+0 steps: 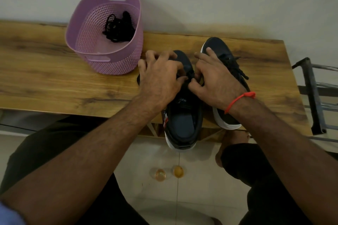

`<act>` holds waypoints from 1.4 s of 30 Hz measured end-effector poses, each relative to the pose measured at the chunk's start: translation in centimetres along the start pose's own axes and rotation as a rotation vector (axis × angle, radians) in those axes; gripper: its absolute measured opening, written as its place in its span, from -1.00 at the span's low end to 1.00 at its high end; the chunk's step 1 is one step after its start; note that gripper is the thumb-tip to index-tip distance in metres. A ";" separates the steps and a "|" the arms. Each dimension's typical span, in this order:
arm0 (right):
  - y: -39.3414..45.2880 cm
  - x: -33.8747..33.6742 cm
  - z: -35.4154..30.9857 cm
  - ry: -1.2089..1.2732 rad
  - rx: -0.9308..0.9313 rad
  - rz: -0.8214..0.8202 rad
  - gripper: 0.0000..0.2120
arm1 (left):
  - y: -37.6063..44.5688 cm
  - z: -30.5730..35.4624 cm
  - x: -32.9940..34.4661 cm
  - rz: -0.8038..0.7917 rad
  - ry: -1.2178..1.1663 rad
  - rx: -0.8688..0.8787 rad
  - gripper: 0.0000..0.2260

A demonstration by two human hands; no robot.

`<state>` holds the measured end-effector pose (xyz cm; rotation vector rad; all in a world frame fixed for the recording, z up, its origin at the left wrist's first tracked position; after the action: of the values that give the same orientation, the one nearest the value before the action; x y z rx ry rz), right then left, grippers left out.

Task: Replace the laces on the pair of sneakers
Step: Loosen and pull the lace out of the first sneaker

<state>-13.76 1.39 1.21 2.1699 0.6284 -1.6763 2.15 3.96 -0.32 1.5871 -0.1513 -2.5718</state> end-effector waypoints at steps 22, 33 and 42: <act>0.2 0.1 0.1 -0.032 0.001 -0.017 -0.84 | -0.2 -0.4 -0.7 0.022 0.006 -0.002 -0.79; 0.2 -0.3 -0.2 0.012 0.053 -0.014 -0.85 | 0.7 -2.0 -5.2 0.382 -0.078 -0.030 -0.68; -0.2 -0.2 -0.5 -0.022 0.048 -0.046 -0.86 | -0.1 -0.8 -1.1 -0.036 0.016 0.104 -0.75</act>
<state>-13.45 1.77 1.59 2.1830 0.6427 -1.7538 3.36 4.21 0.31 1.6597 -0.2618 -2.6178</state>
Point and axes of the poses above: each hand's wrist, its own y-axis towards the middle knuckle, its own x-axis out of the palm, z = x × y, the point moved 1 cm from there along y, towards the middle knuckle, and after that the axes turned 13 degrees about -y, right-handed, at the moved point
